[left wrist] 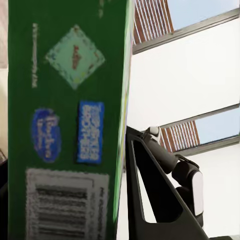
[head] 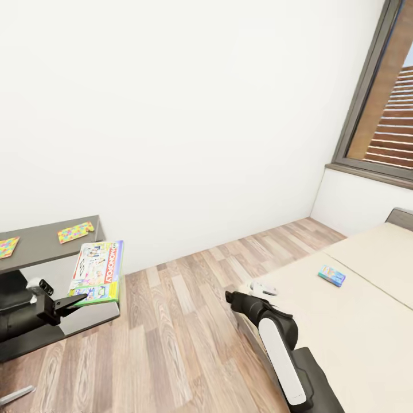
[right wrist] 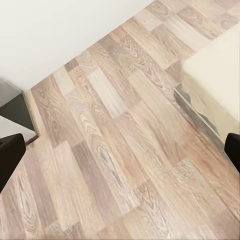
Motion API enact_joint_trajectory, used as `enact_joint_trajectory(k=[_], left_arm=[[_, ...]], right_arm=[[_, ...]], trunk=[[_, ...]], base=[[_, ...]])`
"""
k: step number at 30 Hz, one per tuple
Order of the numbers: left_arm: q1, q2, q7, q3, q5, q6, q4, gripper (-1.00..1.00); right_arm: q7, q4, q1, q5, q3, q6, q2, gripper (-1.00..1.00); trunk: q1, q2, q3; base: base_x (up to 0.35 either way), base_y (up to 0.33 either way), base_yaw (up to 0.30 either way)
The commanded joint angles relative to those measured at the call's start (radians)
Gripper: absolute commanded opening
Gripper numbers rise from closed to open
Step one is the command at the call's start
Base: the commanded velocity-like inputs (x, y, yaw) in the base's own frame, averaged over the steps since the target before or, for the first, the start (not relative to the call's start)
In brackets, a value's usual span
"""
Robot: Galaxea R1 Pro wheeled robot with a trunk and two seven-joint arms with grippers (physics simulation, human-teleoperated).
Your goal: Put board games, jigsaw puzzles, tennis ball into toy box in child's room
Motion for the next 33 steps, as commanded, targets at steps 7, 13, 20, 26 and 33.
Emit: enact_joint_trajectory(k=[7, 13, 20, 26, 33], left_arm=[[-0.001, -0.002, -0.004, 0.000, 0.002, 0.010, 0.000, -1.00], [-0.001, -0.002, -0.004, 0.000, 0.001, 0.010, 0.000, -1.00], [-0.001, -0.003, -0.004, 0.000, 0.002, 0.010, 0.000, -1.00], [-0.001, -0.003, -0.004, 0.000, 0.002, 0.010, 0.000, -1.00], [-0.001, -0.003, -0.004, 0.000, 0.001, 0.010, 0.000, -1.00]], right_arm=[[-0.010, -0.001, -0.001, -0.009, 0.001, 0.002, 0.000, 1.00], [-0.010, -0.001, -0.001, -0.009, 0.001, 0.002, 0.000, 1.00], [-0.010, -0.001, -0.001, -0.009, 0.002, 0.002, 0.000, 1.00], [-0.010, -0.001, -0.001, -0.009, 0.002, 0.002, 0.000, 1.00], [-0.010, -0.001, -0.001, -0.009, 0.002, 0.002, 0.000, 1.00]], trunk=[[0.000, -0.001, 0.002], [0.000, -0.001, 0.005], [0.000, -0.001, 0.008], [0.000, -0.001, 0.008], [0.000, -0.001, 0.008]], base=[[0.249, 0.007, 0.277], [0.033, 0.032, 0.277], [0.024, -0.007, 0.278], [0.156, -0.117, 0.281], [0.185, -0.048, 0.284]])
